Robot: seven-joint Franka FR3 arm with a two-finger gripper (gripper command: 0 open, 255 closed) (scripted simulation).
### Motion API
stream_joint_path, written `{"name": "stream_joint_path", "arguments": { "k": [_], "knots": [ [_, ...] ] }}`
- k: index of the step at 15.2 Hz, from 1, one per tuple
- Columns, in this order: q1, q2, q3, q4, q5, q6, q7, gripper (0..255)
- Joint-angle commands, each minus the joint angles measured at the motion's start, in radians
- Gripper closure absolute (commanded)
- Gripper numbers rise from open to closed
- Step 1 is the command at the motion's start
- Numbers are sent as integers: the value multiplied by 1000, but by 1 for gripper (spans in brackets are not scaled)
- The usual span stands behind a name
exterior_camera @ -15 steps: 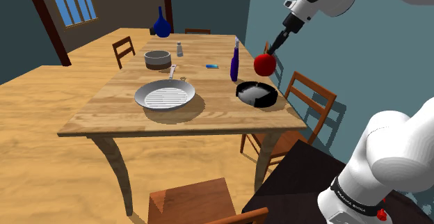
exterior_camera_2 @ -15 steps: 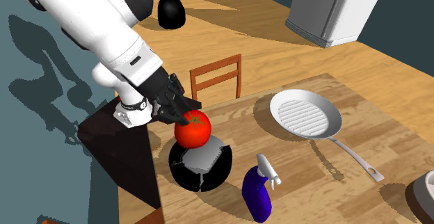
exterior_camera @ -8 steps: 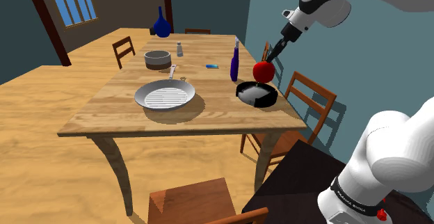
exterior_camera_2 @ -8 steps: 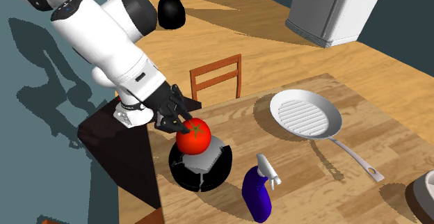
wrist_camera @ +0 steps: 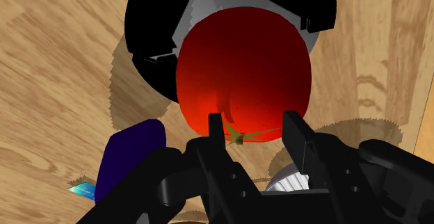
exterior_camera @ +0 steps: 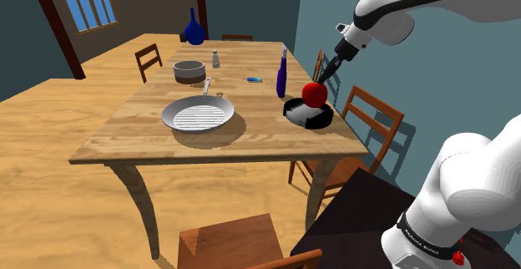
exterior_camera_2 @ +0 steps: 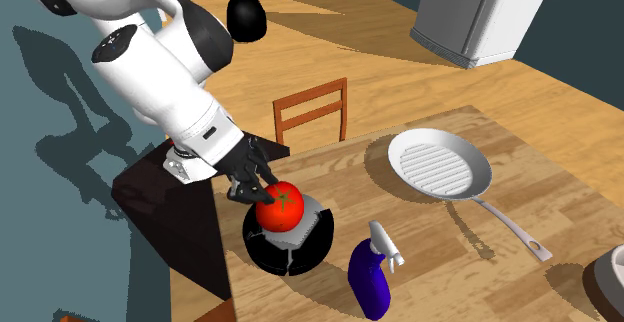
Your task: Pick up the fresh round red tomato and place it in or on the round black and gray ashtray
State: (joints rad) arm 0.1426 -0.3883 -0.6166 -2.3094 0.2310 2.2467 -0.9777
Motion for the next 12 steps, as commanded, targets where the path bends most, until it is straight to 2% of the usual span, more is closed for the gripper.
{"name": "stream_joint_path", "arguments": {
  "k": [1, 6, 7, 12],
  "knots": [
    [0, 0, -1, -4, 1, 4, -2, 255],
    [0, 0, -1, -4, 1, 4, -2, 255],
    [0, 0, -1, -4, 1, 4, -2, 0],
    [0, 0, -1, -4, 1, 4, -2, 0]
  ]
}}
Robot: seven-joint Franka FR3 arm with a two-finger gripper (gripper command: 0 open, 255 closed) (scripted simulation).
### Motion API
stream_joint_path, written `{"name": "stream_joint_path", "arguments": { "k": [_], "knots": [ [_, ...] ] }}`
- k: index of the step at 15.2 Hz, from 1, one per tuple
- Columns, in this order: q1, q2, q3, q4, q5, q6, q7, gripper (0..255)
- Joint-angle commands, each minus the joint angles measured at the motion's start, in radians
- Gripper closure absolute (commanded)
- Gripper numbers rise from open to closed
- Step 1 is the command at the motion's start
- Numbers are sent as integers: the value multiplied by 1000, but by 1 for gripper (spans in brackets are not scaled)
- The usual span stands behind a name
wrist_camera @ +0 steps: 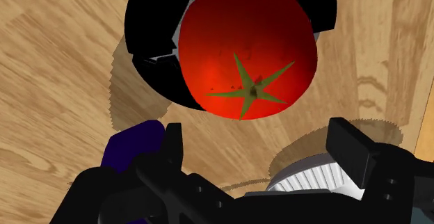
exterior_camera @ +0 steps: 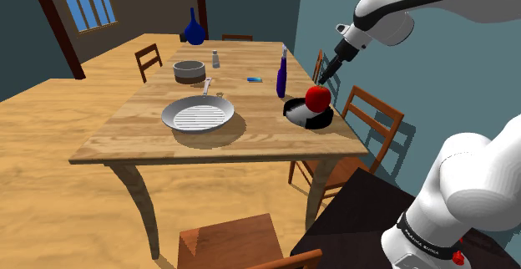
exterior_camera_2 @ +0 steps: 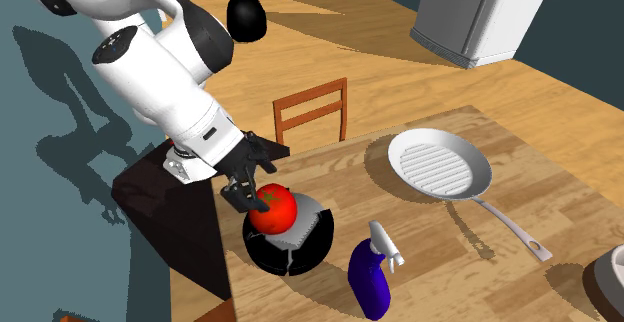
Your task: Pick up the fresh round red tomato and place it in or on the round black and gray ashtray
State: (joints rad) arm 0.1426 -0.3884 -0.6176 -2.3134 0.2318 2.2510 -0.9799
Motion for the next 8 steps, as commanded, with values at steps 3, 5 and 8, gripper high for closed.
{"name": "stream_joint_path", "arguments": {
  "k": [3, 5, 8],
  "knots": [
    [-31, -55, 13, 48, -43, -97, 29, 0],
    [-38, -67, 16, 63, -51, -123, 34, 0],
    [-38, -67, 16, 63, -51, -123, 34, 0]
  ]
}}
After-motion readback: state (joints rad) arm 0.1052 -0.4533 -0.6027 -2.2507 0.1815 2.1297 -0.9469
